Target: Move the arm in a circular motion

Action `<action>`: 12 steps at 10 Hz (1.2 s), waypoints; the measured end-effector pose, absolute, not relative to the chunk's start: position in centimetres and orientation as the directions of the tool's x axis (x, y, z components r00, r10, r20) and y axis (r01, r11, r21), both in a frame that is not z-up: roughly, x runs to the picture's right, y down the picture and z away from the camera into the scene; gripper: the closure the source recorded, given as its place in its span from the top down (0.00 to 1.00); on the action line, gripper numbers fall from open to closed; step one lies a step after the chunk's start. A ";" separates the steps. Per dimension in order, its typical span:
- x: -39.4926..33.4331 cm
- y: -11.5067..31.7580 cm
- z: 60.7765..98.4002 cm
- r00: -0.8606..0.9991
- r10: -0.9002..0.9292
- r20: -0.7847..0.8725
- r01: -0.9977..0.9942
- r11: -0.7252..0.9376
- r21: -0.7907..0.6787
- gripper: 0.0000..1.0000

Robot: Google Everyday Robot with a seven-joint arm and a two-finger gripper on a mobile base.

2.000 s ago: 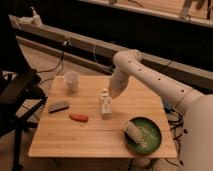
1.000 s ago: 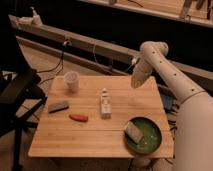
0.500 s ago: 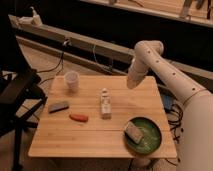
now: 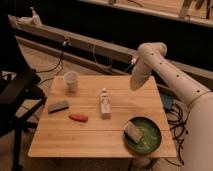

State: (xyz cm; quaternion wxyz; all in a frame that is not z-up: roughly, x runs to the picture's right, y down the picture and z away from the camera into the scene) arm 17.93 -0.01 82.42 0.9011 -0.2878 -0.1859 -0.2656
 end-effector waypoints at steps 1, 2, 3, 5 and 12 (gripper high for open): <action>18.6 0.2 82.3 0.783 -0.384 0.490 0.597 0.686 -0.416 0.29; 19.1 0.7 82.2 0.787 -0.377 0.489 0.592 0.686 -0.423 0.29; 18.9 0.5 82.1 0.787 -0.366 0.497 0.587 0.691 -0.422 0.29; 18.2 0.5 81.6 0.790 -0.360 0.497 0.586 0.684 -0.435 0.29; 19.9 1.5 79.6 0.790 -0.355 0.499 0.587 0.672 -0.451 0.29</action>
